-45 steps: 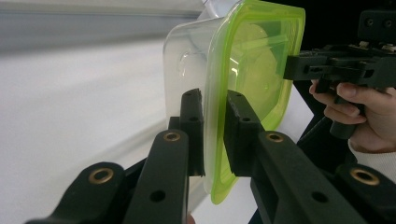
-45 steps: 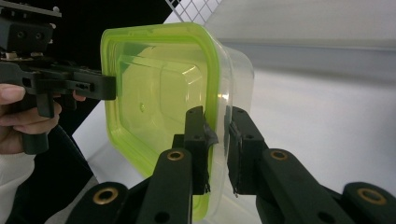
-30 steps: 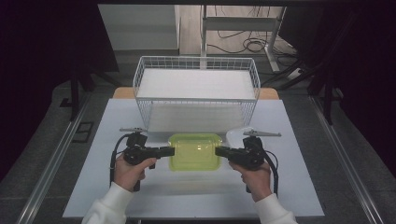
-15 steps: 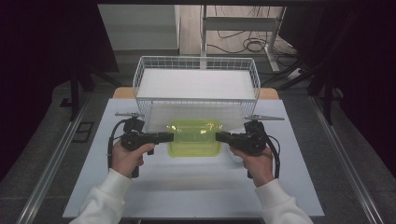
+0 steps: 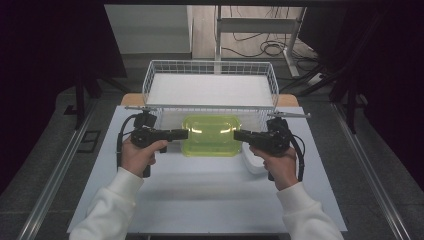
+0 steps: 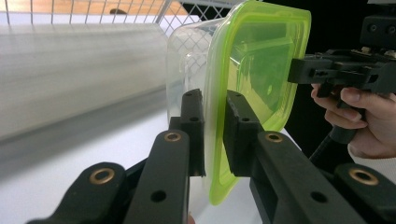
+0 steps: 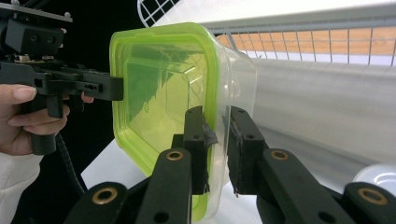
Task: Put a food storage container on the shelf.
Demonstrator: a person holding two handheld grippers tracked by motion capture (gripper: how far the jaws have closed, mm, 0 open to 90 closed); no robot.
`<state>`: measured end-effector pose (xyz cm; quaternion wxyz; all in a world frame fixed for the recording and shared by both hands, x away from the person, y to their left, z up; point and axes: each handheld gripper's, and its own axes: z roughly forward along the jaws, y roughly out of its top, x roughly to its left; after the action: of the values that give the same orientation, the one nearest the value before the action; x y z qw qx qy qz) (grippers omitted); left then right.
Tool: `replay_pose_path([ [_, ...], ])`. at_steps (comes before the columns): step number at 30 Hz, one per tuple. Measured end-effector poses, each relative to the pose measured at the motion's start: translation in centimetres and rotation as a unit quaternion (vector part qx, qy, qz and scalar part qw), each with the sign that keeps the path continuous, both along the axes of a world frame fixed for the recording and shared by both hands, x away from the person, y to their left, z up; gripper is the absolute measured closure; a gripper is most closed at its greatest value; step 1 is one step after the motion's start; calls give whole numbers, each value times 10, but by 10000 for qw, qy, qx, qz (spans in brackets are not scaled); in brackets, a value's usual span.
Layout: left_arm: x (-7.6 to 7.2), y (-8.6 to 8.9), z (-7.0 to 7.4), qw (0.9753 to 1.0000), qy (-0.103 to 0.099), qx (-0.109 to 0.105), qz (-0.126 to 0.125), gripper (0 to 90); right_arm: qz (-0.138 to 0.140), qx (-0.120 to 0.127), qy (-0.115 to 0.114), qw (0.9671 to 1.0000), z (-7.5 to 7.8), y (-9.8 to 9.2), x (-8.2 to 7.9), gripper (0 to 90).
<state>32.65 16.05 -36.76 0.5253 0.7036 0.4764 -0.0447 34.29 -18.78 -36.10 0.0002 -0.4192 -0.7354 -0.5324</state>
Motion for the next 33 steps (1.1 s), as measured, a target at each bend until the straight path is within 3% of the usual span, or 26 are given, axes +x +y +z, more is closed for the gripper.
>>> replay_pose_path([
  [9,10,4,19,9999,-92,40,-12,801,-1,36,-84,10000,14,4,9,786],
  [14,23,7,36,9998,-193,51,-9,801,-8,60,-214,9998,31,6,20,785],
  [19,32,8,42,9997,-205,107,53,801,-4,53,-265,9996,38,10,35,786],
  [25,53,12,52,9996,-226,150,67,801,8,130,-213,9997,42,13,54,787],
  [33,80,14,64,9997,-212,45,110,802,-26,24,-307,9995,62,16,80,787],
])
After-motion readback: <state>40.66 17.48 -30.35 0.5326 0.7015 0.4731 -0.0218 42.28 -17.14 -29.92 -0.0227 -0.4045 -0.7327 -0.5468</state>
